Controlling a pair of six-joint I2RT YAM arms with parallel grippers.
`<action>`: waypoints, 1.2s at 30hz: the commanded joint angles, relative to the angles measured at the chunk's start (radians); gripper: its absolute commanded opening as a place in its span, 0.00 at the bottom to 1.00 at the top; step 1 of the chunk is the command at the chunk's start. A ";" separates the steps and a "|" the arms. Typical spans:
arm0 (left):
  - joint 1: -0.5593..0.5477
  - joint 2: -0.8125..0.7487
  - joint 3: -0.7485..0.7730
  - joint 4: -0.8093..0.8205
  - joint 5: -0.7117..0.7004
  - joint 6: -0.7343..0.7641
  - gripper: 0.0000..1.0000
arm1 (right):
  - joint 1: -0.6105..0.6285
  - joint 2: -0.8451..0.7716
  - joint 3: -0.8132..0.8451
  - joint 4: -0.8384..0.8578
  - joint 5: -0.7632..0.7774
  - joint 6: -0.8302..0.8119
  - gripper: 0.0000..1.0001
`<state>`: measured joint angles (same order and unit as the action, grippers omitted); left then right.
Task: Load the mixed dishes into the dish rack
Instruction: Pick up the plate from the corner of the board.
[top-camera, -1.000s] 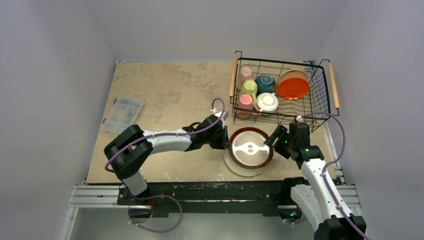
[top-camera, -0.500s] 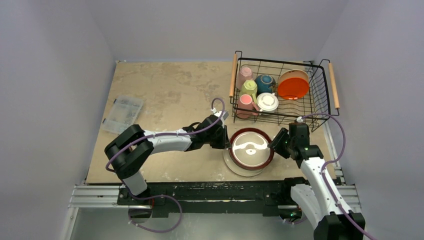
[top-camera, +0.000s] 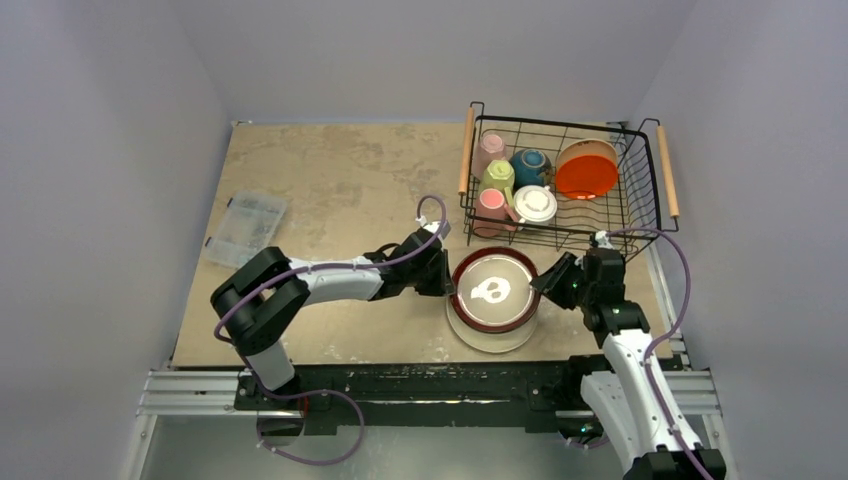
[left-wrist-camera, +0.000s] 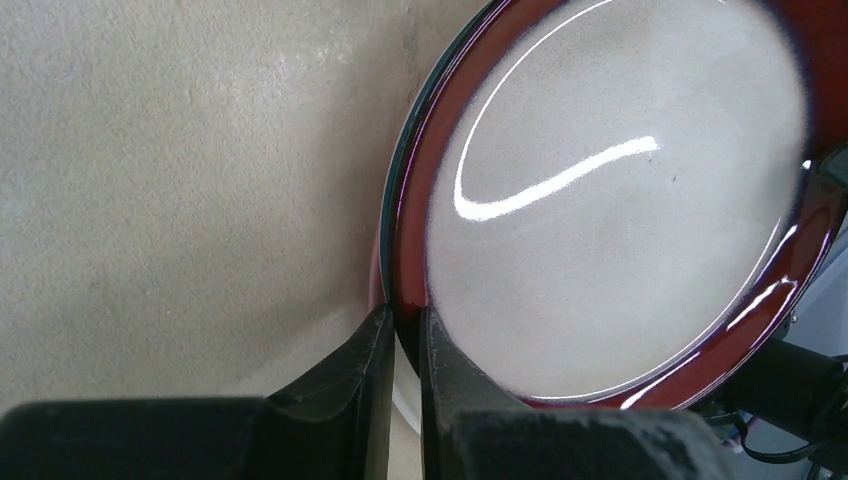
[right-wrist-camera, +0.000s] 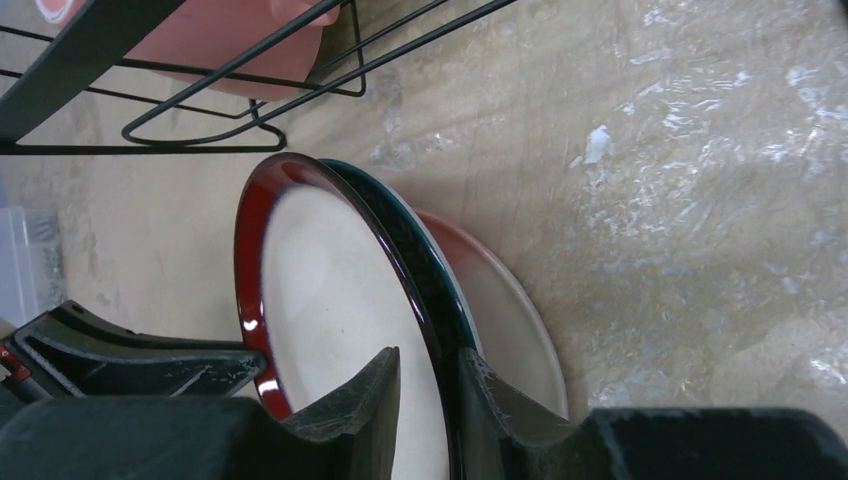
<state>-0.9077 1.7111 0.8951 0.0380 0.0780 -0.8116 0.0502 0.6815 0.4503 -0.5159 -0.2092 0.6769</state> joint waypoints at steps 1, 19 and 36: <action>-0.025 0.048 -0.003 -0.014 0.039 0.014 0.03 | 0.025 0.027 -0.080 0.152 -0.336 0.065 0.25; -0.026 0.062 0.014 0.017 0.091 0.000 0.03 | 0.027 0.092 -0.137 0.315 -0.527 0.052 0.15; -0.039 0.113 0.025 0.076 0.196 -0.038 0.01 | 0.026 0.112 -0.244 0.609 -0.598 0.163 0.05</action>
<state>-0.8532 1.7195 0.9192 0.0719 -0.0166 -0.7891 0.0135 0.8383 0.2195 -0.1184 -0.5083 0.7139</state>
